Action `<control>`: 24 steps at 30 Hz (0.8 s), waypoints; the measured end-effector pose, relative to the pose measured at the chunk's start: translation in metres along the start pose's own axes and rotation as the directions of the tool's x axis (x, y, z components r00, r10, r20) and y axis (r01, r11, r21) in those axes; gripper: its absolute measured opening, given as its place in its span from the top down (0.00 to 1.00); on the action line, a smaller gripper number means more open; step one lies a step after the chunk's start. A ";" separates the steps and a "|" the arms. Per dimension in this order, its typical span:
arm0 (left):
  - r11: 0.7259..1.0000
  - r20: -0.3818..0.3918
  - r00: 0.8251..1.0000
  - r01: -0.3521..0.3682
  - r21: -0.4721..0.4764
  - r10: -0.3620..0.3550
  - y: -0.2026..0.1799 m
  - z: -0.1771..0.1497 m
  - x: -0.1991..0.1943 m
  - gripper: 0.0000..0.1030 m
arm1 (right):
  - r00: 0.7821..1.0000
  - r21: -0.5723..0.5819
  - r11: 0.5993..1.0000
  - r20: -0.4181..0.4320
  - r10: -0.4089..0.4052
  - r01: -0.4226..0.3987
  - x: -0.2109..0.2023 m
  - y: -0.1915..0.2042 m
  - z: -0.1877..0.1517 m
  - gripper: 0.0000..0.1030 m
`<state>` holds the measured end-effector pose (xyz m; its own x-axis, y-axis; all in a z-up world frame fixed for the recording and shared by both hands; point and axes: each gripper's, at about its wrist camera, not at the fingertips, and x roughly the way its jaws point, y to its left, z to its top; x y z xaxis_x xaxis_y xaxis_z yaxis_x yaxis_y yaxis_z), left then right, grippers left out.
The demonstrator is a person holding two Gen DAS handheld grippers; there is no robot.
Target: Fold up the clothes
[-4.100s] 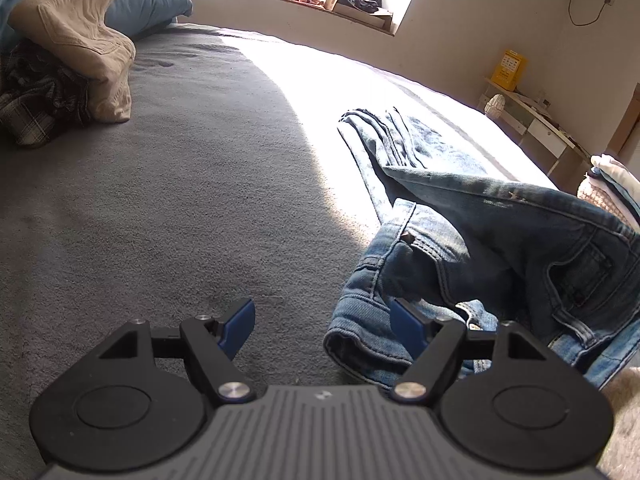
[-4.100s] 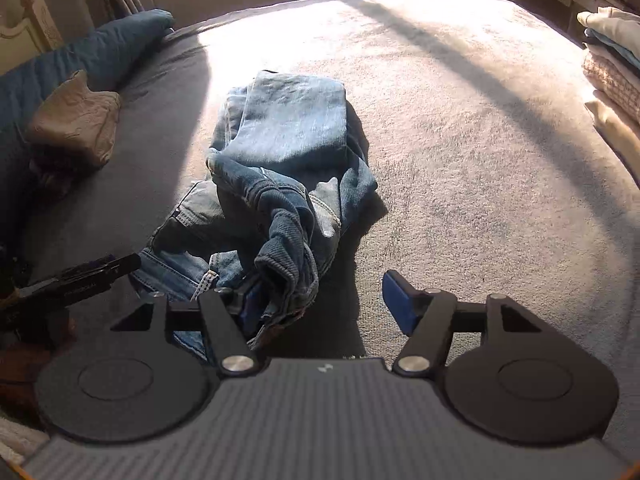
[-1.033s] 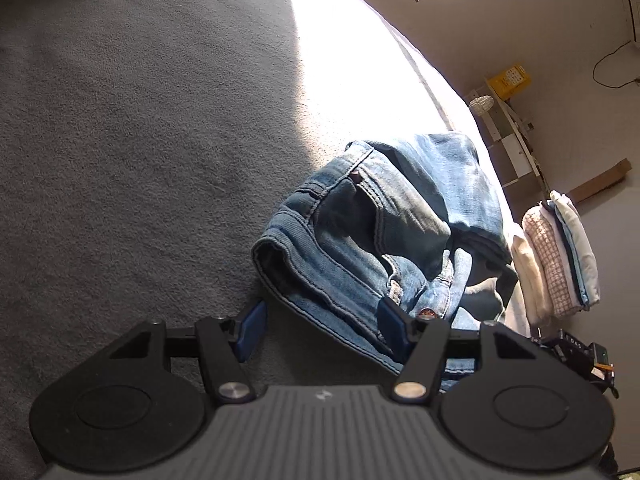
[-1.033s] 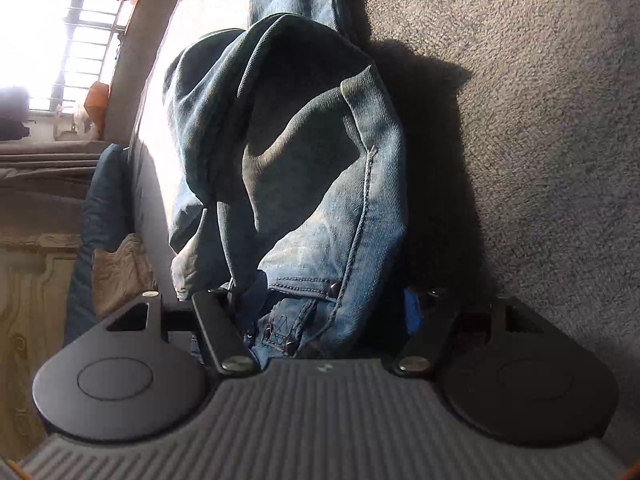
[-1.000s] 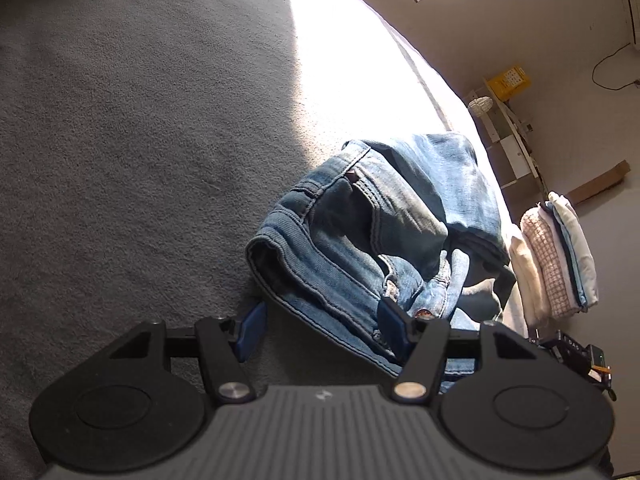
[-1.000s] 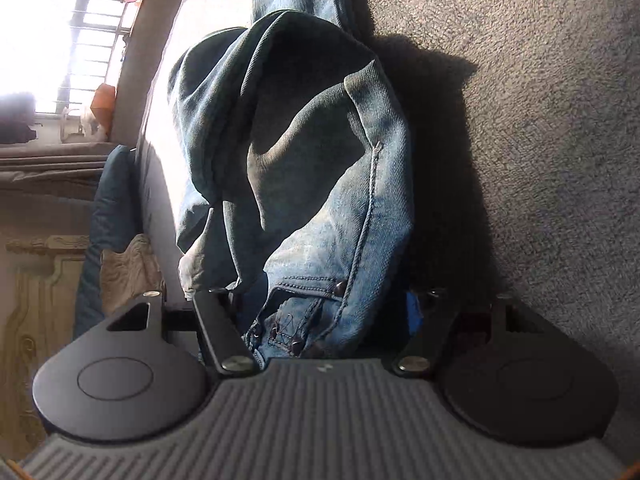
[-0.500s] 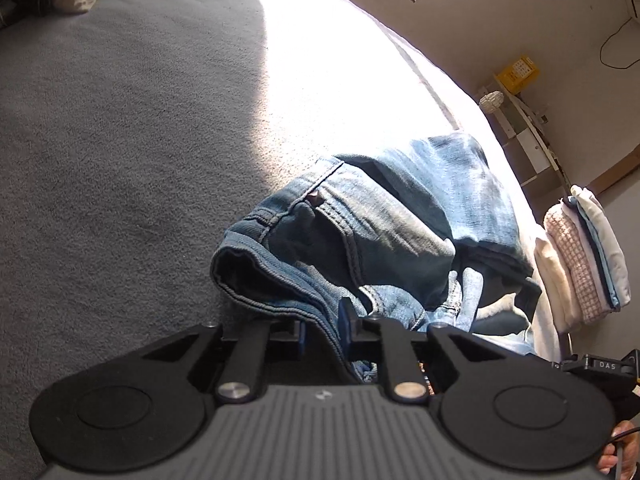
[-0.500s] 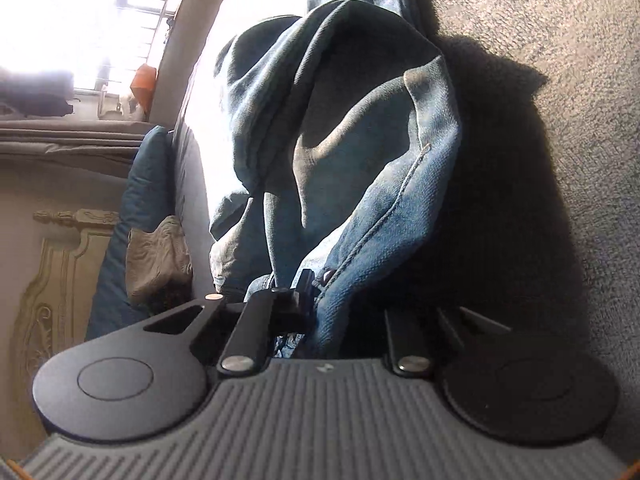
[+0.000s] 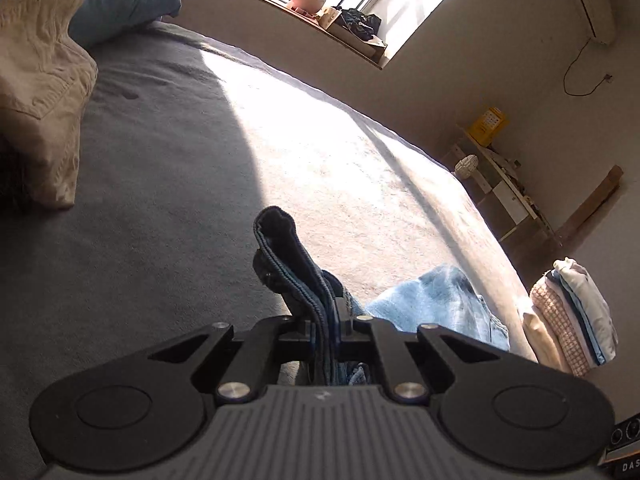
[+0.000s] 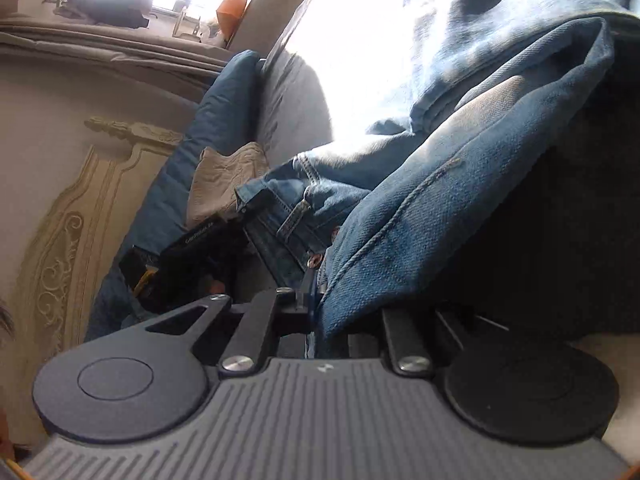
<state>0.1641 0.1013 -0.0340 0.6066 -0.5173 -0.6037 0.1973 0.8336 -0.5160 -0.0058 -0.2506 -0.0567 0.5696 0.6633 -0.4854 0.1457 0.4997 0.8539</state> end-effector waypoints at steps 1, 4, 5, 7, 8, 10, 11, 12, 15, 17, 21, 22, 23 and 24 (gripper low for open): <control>1.000 0.004 1.000 -0.019 0.010 0.019 0.008 0.012 0.000 0.92 | 1.000 0.007 1.000 -0.018 0.017 -0.017 0.017 0.005 -0.005 0.90; 0.996 -0.001 0.996 -0.090 0.028 0.090 0.034 0.036 0.004 0.92 | 0.995 0.033 0.997 -0.079 0.068 -0.066 0.071 0.020 -0.020 0.90; 0.994 -0.005 0.994 -0.111 0.022 0.111 0.043 0.042 0.006 0.92 | 0.991 0.047 0.996 -0.108 0.081 -0.076 0.090 0.022 -0.025 0.92; 0.989 -0.003 0.989 -0.147 0.007 0.147 0.059 0.046 0.012 0.92 | 0.986 0.054 0.995 -0.144 0.085 -0.078 0.124 0.028 -0.036 0.92; 0.986 -0.002 0.986 -0.164 0.008 0.164 0.063 0.044 0.017 0.92 | 0.987 0.032 0.997 -0.146 0.073 -0.069 0.137 0.031 -0.041 0.92; 0.979 0.005 0.979 -0.204 0.018 0.204 0.071 0.041 0.025 0.91 | 0.986 0.008 0.997 -0.146 0.083 -0.083 0.161 0.034 -0.051 0.92; 0.975 0.011 0.975 -0.221 0.029 0.221 0.072 0.038 0.028 0.89 | 0.986 -0.006 0.997 -0.150 0.078 -0.080 0.170 0.034 -0.054 0.90; 0.970 0.017 0.971 -0.239 0.040 0.238 0.072 0.036 0.030 0.82 | 0.987 -0.022 0.998 -0.154 0.055 -0.059 0.175 0.032 -0.056 0.88; 0.958 0.008 0.959 -0.282 0.050 0.282 0.075 0.031 0.030 0.69 | 0.980 0.000 1.000 -0.199 0.005 -0.005 0.191 0.024 -0.061 0.78; 0.960 0.006 0.961 -0.278 0.042 0.278 0.079 0.028 0.022 0.59 | 0.972 0.032 0.999 -0.235 -0.004 0.012 0.187 0.017 -0.064 0.60; 0.957 0.031 0.958 -0.287 0.040 0.286 0.079 0.023 -0.006 0.49 | 0.966 0.021 1.000 -0.257 -0.013 0.019 0.162 0.017 -0.065 0.48; 0.959 0.034 0.959 -0.282 0.039 0.281 0.077 0.021 -0.016 0.48 | 0.967 0.024 1.000 -0.255 -0.007 0.013 0.154 0.017 -0.064 0.46; 0.960 0.036 0.960 -0.278 0.037 0.277 0.075 0.018 -0.025 0.47 | 0.968 0.025 1.000 -0.251 0.001 0.006 0.145 0.019 -0.063 0.44; 0.963 0.039 0.963 -0.267 0.042 0.265 0.070 0.014 -0.035 0.45 | 0.969 0.027 1.000 -0.245 0.007 0.000 0.136 0.020 -0.062 0.43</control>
<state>0.1677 0.1804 -0.0401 0.6665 -0.2698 -0.6949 0.0606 0.9487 -0.3103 0.0243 -0.1159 -0.1177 0.3546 0.7832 -0.5107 0.1670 0.4843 0.8588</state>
